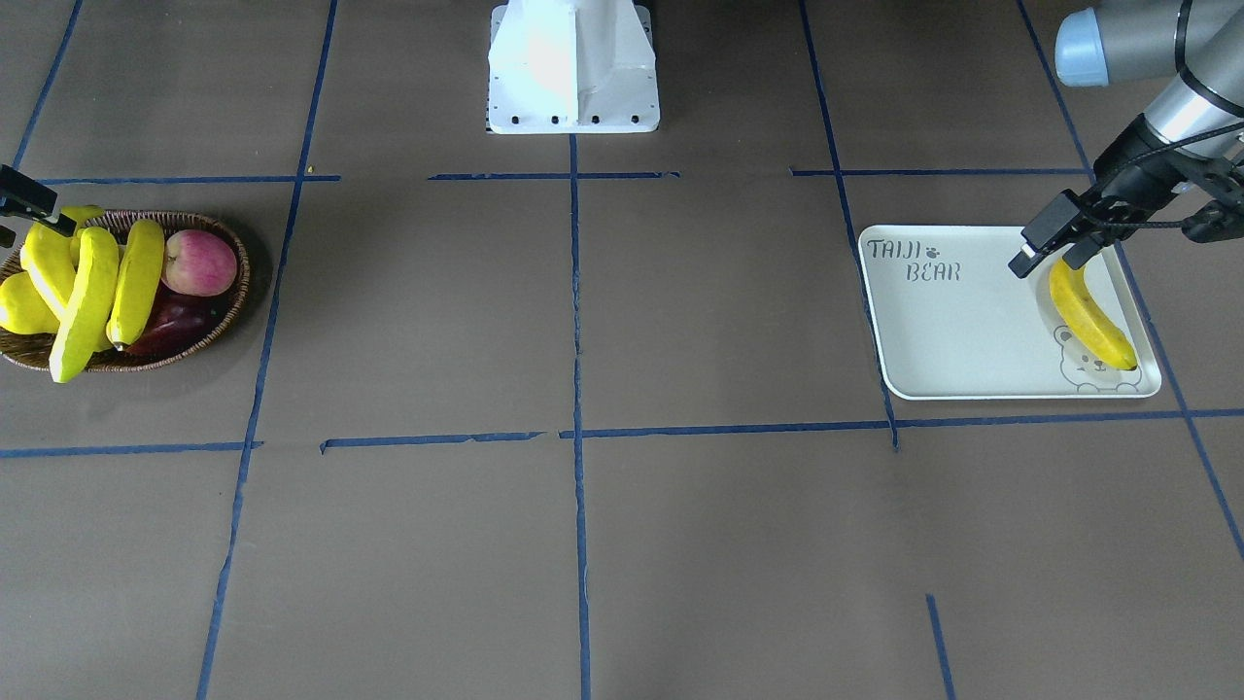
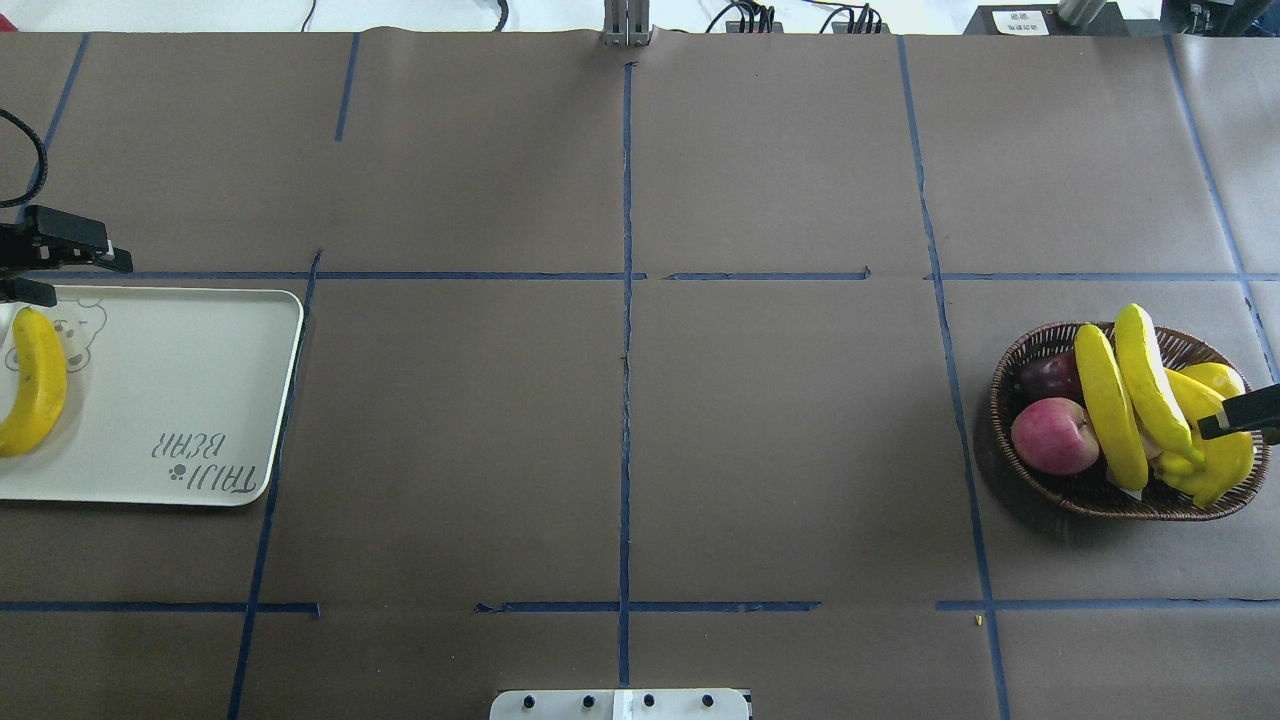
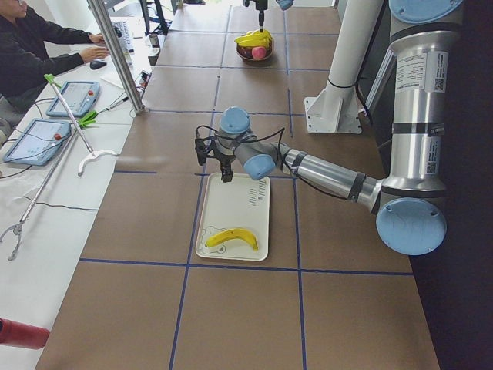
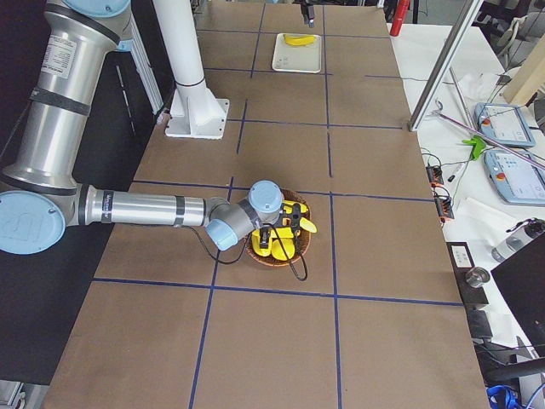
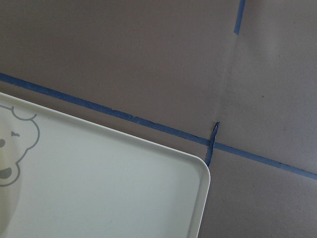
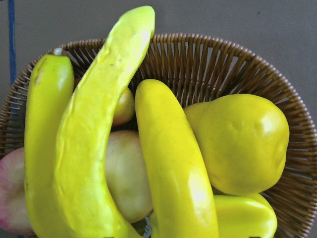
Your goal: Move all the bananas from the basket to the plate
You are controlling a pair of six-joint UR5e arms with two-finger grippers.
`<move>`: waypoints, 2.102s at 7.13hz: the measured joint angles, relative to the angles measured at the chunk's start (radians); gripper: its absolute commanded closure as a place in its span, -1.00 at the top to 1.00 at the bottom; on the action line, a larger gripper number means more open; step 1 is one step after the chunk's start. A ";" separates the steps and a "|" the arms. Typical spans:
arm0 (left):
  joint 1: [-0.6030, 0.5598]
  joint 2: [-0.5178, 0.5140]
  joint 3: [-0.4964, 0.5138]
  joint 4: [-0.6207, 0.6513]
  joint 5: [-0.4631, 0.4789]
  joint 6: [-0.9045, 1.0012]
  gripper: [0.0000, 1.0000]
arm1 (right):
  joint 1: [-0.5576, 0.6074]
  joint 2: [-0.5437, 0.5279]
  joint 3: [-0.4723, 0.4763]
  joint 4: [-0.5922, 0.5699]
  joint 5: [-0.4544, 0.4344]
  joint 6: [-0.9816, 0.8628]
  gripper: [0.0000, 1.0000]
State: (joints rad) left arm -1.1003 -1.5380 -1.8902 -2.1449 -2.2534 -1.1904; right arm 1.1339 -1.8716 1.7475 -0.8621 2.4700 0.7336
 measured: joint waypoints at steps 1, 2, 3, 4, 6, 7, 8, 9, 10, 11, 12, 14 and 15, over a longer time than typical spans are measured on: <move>0.000 -0.002 0.001 0.000 0.000 0.000 0.98 | -0.002 0.000 0.000 0.000 0.001 0.000 -0.18; 0.000 -0.004 0.003 0.000 0.000 -0.001 0.98 | -0.005 0.000 0.000 -0.001 0.000 0.000 -0.63; 0.000 -0.006 0.005 0.000 0.000 -0.001 0.98 | -0.008 0.001 0.001 -0.001 0.000 -0.001 -0.89; 0.000 -0.008 0.007 0.000 0.000 -0.001 0.98 | -0.009 0.001 0.003 0.000 0.002 -0.002 -0.96; 0.000 -0.010 0.007 0.000 0.000 -0.003 0.98 | 0.008 -0.003 0.011 0.003 0.003 -0.005 -0.98; 0.000 -0.010 0.007 0.000 0.000 -0.003 0.98 | 0.041 -0.007 0.023 0.003 0.006 -0.009 -0.98; 0.000 -0.010 0.007 0.000 0.000 -0.003 0.98 | 0.079 -0.011 0.045 0.003 0.007 -0.012 -0.98; 0.000 -0.011 0.006 0.000 -0.001 -0.003 0.98 | 0.122 -0.015 0.075 0.003 0.010 -0.013 -0.98; 0.000 -0.012 0.007 0.000 -0.001 -0.003 0.98 | 0.168 -0.018 0.112 0.003 0.025 -0.013 -0.98; 0.002 -0.014 0.009 0.000 -0.001 -0.003 0.98 | 0.215 -0.016 0.142 0.002 0.059 -0.013 -0.99; 0.003 -0.016 0.013 0.000 -0.002 -0.003 0.98 | 0.259 -0.012 0.164 0.002 0.104 -0.013 -1.00; 0.005 -0.023 0.021 0.001 -0.003 -0.003 0.98 | 0.300 -0.004 0.194 0.001 0.149 -0.010 -1.00; 0.005 -0.025 0.022 0.001 -0.004 -0.003 0.98 | 0.304 0.012 0.209 -0.002 0.156 -0.006 -1.00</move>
State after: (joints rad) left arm -1.0953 -1.5634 -1.8682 -2.1438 -2.2573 -1.1938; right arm 1.4380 -1.8592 1.9561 -0.8639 2.6265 0.7279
